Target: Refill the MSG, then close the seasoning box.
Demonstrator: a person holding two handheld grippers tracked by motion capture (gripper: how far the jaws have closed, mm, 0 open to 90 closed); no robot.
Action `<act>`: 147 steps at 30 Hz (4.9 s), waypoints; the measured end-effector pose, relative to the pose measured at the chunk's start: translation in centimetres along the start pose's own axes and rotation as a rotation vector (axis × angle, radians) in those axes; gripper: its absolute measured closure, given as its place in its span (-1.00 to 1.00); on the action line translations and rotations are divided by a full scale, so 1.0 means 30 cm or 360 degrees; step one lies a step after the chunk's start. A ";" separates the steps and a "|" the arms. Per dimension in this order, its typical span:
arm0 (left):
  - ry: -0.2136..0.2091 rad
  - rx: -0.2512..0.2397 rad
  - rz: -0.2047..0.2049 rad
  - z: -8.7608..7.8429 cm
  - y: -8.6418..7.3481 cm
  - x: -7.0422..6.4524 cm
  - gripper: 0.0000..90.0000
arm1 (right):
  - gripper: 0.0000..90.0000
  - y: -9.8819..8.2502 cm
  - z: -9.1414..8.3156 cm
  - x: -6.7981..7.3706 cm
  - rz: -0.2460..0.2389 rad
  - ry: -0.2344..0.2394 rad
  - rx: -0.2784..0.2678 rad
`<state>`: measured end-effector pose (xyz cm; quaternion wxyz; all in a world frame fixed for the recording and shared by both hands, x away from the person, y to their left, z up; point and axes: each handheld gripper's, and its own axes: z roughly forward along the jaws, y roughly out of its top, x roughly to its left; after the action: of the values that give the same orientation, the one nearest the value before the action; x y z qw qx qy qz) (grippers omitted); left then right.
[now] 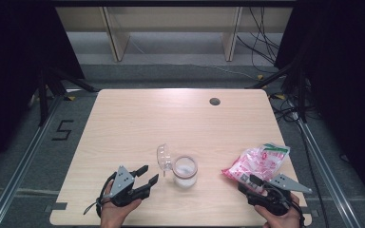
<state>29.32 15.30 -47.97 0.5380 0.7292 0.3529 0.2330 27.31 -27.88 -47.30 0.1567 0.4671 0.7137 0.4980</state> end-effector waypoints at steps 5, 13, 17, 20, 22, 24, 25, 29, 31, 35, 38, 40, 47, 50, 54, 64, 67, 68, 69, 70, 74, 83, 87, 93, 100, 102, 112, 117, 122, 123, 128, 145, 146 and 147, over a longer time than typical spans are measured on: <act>-0.0011 -0.0017 0.0026 0.004 0.014 0.004 0.36 | -0.11 -0.008 0.001 0.013 -0.0020 -0.0001 0.0032; 0.0011 -0.0070 0.0052 -0.005 0.051 0.014 0.73 | -0.12 -0.026 0.003 0.044 0.0005 0.0027 0.0058; 0.0006 -0.0085 0.0033 0.000 0.056 0.007 0.89 | -0.13 -0.028 0.003 0.043 -0.0033 0.0025 0.0061; 0.0022 -0.0070 0.0053 0.000 0.062 0.010 0.99 | -0.13 -0.030 0.001 0.047 -0.0035 0.0035 0.0061; 0.0012 -0.0071 0.0087 0.001 0.067 0.013 0.99 | -0.13 -0.032 0.004 0.045 -0.0044 0.0040 0.0044; 0.0010 -0.0069 0.0101 0.000 0.074 0.011 0.99 | -0.13 -0.033 0.005 0.047 -0.0051 0.0042 0.0053; 0.0010 -0.0069 0.0101 0.000 0.074 0.011 0.99 | -0.13 -0.034 0.003 0.047 -0.0054 0.0038 0.0062; 0.0000 -0.0076 0.0079 0.008 0.077 0.013 0.99 | -0.13 -0.036 0.004 0.050 -0.0033 0.0061 0.0076; -0.0014 -0.0101 0.0063 0.012 0.078 0.013 0.99 | -0.13 -0.036 0.003 0.049 -0.0049 0.0054 0.0086; -0.0050 -0.0113 0.0053 0.018 0.085 0.012 0.99 | -0.13 -0.040 0.006 0.048 -0.0042 0.0063 0.0064; -0.0053 -0.0107 0.0032 0.017 0.088 0.005 0.99 | -0.13 -0.040 0.001 0.047 -0.0069 0.0032 0.0071; -0.0058 -0.0106 0.0040 0.017 0.093 -0.001 0.99 | -0.13 -0.041 0.003 0.049 -0.0069 0.0040 0.0074; -0.0074 -0.0121 0.0077 0.019 0.104 -0.008 0.99 | -0.15 -0.040 0.002 0.055 -0.0057 0.0048 0.0085; -0.0073 -0.0122 0.0077 0.019 0.105 -0.007 0.99 | -0.15 -0.046 0.008 0.065 0.0006 0.0068 0.0074; -0.0085 -0.0132 0.0039 0.021 0.106 -0.014 0.99 | -0.15 -0.044 0.008 0.059 -0.0035 0.0077 0.0073; -0.0107 -0.0138 0.0060 0.034 0.119 -0.027 0.98 | -0.15 -0.048 0.006 0.073 -0.0004 0.0077 0.0098; -0.0115 -0.0142 0.0085 0.036 0.120 -0.029 0.98 | -0.15 -0.046 0.006 0.064 -0.0080 0.0074 0.0072; -0.0118 -0.0139 0.0076 0.037 0.120 -0.031 0.98 | -0.15 -0.046 0.005 0.064 -0.0080 0.0071 0.0079; -0.0118 -0.0139 0.0076 0.037 0.120 -0.031 0.98 | -0.15 -0.046 0.005 0.063 -0.0081 0.0067 0.0080; -0.0118 -0.0140 0.0090 0.037 0.121 -0.029 0.98 | -0.15 -0.047 0.005 0.064 -0.0078 0.0066 0.0085; -0.0118 -0.0143 0.0088 0.038 0.120 -0.031 0.97 | -0.15 -0.047 0.005 0.065 -0.0081 0.0073 0.0083; -0.0135 -0.0146 0.0082 0.051 0.125 -0.046 0.96 | -0.15 -0.050 0.005 0.068 -0.0065 0.0093 0.0113; -0.0153 -0.0161 0.0098 0.059 0.129 -0.049 0.96 | -0.15 -0.052 0.004 0.069 -0.0073 0.0082 0.0114; -0.0180 -0.0133 0.0141 0.077 0.146 -0.069 0.95 | -0.15 -0.055 0.002 0.080 -0.0015 0.0090 0.0115; -0.0223 -0.0103 0.0145 0.091 0.137 -0.086 0.88 | -0.15 -0.056 0.000 0.073 -0.0044 0.0080 0.0106; -0.0227 -0.0100 0.0142 0.089 0.136 -0.087 0.85 | -0.15 -0.056 0.000 0.073 -0.0048 0.0080 0.0105; -0.0321 -0.0073 0.0093 0.074 0.106 -0.083 0.27 | -0.16 -0.058 0.001 0.070 -0.0070 0.0082 0.0092; -0.0304 -0.0055 0.0101 0.060 0.088 -0.084 0.03 | -0.18 -0.057 0.002 0.072 -0.0065 0.0096 0.0104; -0.0321 -0.0050 0.0075 0.056 0.078 -0.090 -0.17 | -0.21 -0.058 0.004 0.069 -0.0081 0.0089 0.0106; -0.0321 -0.0050 0.0075 0.056 0.078 -0.090 -0.19 | -0.21 -0.058 0.004 0.069 -0.0081 0.0089 0.0106; -0.0319 -0.0063 0.0067 0.045 0.069 -0.102 -0.23 | -0.22 -0.062 0.010 0.083 -0.0023 0.0127 0.0105; -0.0345 -0.0026 0.0082 0.025 0.041 -0.143 -0.33 | -0.23 -0.061 0.010 0.077 -0.0066 0.0145 0.0145; -0.0352 -0.0034 0.0084 0.026 0.038 -0.146 -0.34 | -0.23 -0.063 0.007 0.090 -0.0004 0.0129 0.0155; -0.0358 -0.0025 0.0090 0.026 0.036 -0.149 -0.34 | -0.23 -0.065 0.014 0.085 -0.0039 0.0129 0.0129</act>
<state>27.29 11.21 -47.00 0.5732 0.7561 0.2676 0.1676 25.28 -25.69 -48.55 0.1146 0.4436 0.7448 0.4851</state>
